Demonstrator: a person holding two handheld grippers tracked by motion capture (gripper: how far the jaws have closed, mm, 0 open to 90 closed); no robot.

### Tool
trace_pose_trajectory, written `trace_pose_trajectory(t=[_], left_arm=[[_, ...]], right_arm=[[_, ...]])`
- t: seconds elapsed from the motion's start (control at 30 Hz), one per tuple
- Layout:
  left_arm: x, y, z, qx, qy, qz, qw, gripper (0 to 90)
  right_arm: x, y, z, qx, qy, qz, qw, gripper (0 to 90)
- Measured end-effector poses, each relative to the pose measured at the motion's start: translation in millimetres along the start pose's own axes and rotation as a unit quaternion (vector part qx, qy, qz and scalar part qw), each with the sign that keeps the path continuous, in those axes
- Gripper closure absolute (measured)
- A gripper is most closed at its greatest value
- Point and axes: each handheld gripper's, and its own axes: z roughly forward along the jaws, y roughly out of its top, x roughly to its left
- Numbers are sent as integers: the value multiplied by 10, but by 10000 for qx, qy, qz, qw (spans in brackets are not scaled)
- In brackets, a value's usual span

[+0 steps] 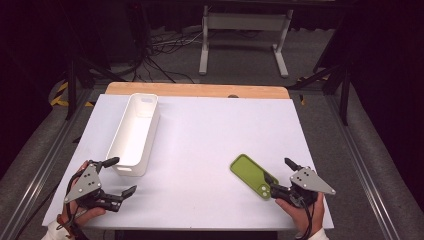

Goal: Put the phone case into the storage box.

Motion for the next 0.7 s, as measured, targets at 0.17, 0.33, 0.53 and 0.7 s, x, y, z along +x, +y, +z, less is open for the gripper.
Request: trace_pose_trajectory(t=[0.17,0.33,0.53,0.7], left_arm=[[-9,-9,3,-27,-9,-26,10000,27],[-25,3,-7,-43,-43,6,10000,29],[-35,-14,-19,3,-35,8,10000,30],[-60,-20,-28,9,10,19,10000,33]], right_arm=[[-11,-15,20,78,28,64,9999,239],[14,-29,70,276,94,69,9996,319],[34,-20,120,488,430,-94,9978,624],[63,-13,166,602,597,-284,9960,832]])
